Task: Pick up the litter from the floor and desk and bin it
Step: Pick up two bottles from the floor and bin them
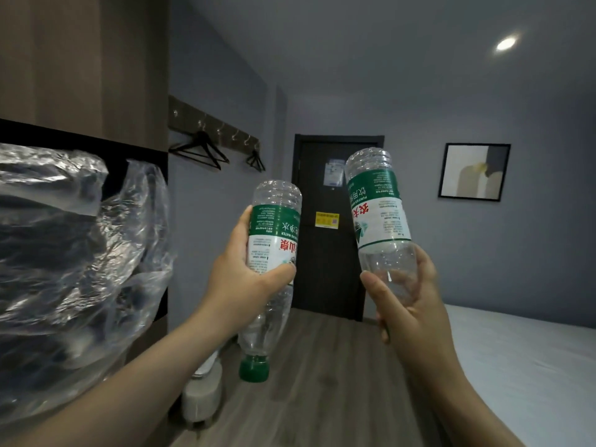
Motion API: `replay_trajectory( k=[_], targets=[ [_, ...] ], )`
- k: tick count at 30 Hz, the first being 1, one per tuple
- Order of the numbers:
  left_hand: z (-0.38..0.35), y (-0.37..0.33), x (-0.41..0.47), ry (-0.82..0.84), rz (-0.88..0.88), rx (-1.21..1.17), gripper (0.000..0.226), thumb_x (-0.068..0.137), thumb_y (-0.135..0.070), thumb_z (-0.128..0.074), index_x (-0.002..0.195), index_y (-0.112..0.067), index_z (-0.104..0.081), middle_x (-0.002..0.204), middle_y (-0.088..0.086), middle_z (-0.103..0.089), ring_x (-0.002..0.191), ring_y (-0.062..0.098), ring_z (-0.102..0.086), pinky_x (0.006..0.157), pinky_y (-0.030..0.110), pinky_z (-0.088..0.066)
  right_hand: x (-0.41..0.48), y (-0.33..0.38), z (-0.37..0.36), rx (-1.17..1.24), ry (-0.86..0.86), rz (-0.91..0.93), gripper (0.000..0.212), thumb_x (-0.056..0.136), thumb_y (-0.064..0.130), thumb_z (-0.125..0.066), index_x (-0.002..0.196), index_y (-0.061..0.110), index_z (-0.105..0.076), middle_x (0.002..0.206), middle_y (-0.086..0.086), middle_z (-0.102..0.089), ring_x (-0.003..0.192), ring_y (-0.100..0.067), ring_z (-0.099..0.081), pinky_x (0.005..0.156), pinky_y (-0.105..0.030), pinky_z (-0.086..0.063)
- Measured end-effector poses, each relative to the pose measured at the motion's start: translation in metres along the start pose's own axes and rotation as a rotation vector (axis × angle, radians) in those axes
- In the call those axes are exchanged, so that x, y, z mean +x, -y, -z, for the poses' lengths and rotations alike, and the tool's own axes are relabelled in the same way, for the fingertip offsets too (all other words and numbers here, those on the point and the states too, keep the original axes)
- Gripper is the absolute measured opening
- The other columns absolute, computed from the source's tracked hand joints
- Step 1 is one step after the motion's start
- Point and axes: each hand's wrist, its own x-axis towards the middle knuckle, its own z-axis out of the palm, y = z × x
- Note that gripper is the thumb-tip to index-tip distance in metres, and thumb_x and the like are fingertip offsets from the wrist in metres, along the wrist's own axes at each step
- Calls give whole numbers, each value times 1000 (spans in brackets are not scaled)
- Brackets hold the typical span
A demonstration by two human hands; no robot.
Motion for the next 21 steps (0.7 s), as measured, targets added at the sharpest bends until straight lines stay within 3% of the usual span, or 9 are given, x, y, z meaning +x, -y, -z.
replay_trajectory(
  k=[2,8,13,17,21],
  targets=[
    [-12,19,20,7,-3,-23,93,74,-20,-76,146,-41,-22,94,-16,-66,77,-4,-64,57,10,-48,19,-21,-7,-18,-10,-1,63,73,54,-66,118,70,-24,109,10,-61,76,-14,-61,58,-29,-47],
    [-24,95,103,26,-13,-29,92,74,-22,-75,145,-44,-21,91,-21,-66,81,-6,-63,60,12,-49,92,-90,-59,-22,-31,9,78,70,55,-63,136,52,-21,112,12,-59,81,-11,-59,63,-25,-48],
    [-22,155,196,34,-1,-6,90,76,-17,-73,145,-45,-21,91,-25,-63,80,-15,-59,58,4,-44,169,-139,-119,-9,-38,6,70,73,52,-63,130,56,-23,124,12,-55,90,-13,-56,62,-15,-49],
    [-36,202,264,42,8,-5,91,76,-17,-73,145,-45,-21,90,-24,-63,79,-17,-58,57,0,-42,227,-181,-155,7,-47,-1,66,74,50,-63,127,60,-25,122,13,-57,89,-11,-57,69,-23,-50],
    [-62,249,316,50,25,-10,92,76,-19,-73,145,-47,-19,94,-22,-63,81,-15,-58,56,7,-46,277,-234,-174,5,-55,-18,66,75,52,-62,130,59,-27,122,17,-55,92,-15,-57,69,-25,-50]
  ],
)
